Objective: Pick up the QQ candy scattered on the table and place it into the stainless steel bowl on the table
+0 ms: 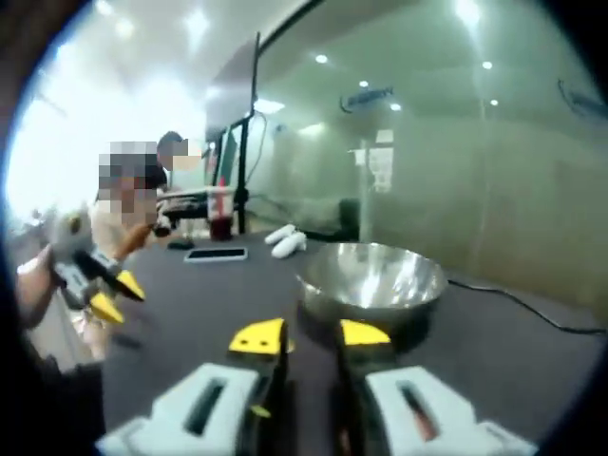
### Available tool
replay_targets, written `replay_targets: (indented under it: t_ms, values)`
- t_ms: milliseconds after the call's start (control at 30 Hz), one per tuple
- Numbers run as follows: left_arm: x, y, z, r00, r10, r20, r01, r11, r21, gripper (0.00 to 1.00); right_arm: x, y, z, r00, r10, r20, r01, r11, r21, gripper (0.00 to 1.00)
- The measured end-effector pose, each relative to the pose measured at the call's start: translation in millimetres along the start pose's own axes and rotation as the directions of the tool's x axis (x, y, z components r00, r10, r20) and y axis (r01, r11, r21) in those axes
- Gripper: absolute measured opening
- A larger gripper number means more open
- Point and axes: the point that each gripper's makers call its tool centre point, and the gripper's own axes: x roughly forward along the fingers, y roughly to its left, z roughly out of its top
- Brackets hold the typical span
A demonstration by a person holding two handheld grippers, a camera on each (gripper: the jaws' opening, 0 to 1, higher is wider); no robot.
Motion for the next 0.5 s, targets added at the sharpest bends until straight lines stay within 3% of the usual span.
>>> replay_targets:
  t_ms: [233,367,500]
  values:
    - [1.6,2.4,3.7,1.000,0.007,0.007,-0.007,1.000,0.003,0.29,-15.8,13.8,-16.9,1.000,0.026,-0.011,-0.026,1.000,-0.012,0.22]
    - [3.9,2.0,1.7,1.000,0.007,0.002,-0.007,1.000,0.000,0.29,-16.1,20.7,-35.1,0.997,0.054,-0.051,-0.056,0.998,-0.037,0.22]
    - [5.7,-0.5,1.7,1.000,-0.001,0.001,0.001,1.000,0.003,0.29,-18.0,16.6,-44.1,0.998,0.025,-0.059,-0.029,0.997,-0.069,0.21]
